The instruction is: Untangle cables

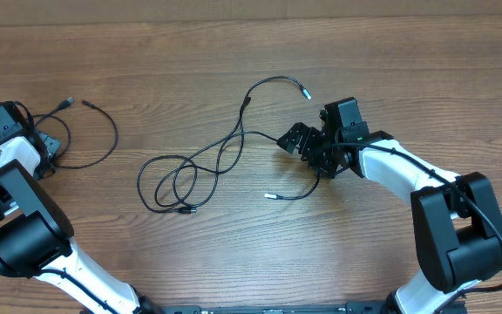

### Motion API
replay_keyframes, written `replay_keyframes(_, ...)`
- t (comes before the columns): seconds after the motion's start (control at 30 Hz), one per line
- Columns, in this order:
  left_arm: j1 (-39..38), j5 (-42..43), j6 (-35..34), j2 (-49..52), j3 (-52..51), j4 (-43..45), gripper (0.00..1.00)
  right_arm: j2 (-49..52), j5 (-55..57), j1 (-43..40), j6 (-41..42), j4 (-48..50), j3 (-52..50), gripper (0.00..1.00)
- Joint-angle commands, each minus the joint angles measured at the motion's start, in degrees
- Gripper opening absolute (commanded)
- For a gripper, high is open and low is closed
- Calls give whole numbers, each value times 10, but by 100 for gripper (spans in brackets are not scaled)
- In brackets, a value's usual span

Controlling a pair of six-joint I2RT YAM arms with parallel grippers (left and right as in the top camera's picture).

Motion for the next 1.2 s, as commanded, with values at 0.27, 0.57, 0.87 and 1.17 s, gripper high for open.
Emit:
replay_keyframes(0.27,0,49,31,-63,84,-61,4,5,25,-2,-4,-7,-2,100)
replay_keyframes(0.57,-16,-53,127,-120,132,-77,4,5,25,-2,-4,-4,-3,100)
replay_keyframes(0.87,-17,-4,99,-91,131,-115,4,5,25,-2,-4,-5,-2,100)
replay_keyframes(1.17,-16,71,99,-89,131,-125,76,5,25,-2,-4,-5,-3,100)
